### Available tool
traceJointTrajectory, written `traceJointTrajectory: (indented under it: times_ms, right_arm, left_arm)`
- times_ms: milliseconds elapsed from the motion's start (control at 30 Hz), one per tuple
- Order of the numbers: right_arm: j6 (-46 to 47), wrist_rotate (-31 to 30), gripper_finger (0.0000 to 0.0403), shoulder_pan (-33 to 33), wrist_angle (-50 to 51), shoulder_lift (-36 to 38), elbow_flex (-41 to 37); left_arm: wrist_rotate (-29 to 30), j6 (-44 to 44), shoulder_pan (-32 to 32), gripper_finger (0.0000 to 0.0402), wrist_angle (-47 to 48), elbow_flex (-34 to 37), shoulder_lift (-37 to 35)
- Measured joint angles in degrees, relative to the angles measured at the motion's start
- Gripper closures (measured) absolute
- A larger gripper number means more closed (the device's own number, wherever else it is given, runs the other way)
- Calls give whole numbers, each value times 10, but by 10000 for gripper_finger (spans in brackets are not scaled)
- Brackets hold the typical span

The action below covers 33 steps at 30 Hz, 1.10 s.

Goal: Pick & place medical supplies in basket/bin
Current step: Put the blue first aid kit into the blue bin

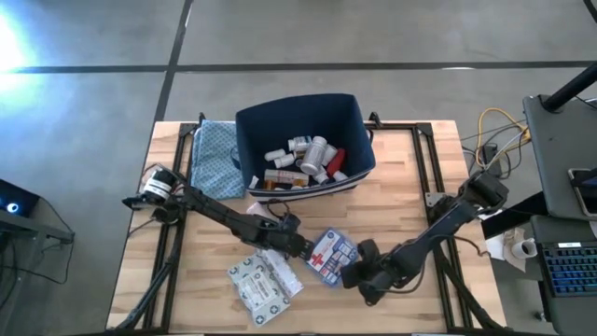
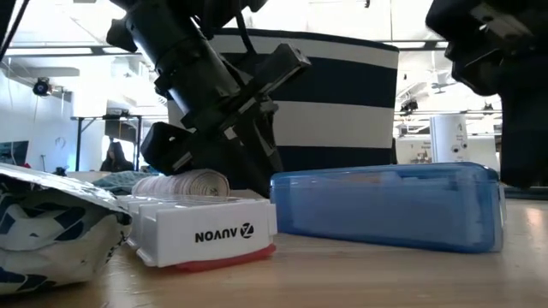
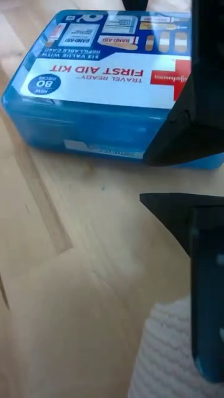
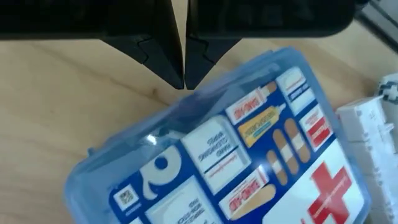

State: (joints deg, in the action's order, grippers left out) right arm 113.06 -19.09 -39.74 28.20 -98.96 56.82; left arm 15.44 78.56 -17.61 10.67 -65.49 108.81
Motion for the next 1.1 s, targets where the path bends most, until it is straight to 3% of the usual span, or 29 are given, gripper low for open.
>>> traceJointTrajectory:
  times_ms: [300,600,1100]
  right_arm:
    - [-3,18,394,19,-1,-27,-2]
    - [-101,40,394,72,-32,-33,-2]
    - [-143,79,394,85,16,-34,-2]
  left_arm:
    - [0,-1,1,340,-21,25,9]
    - [-4,-2,0,340,-32,5,31]
    - [-15,2,-21,340,-41,-8,-11]
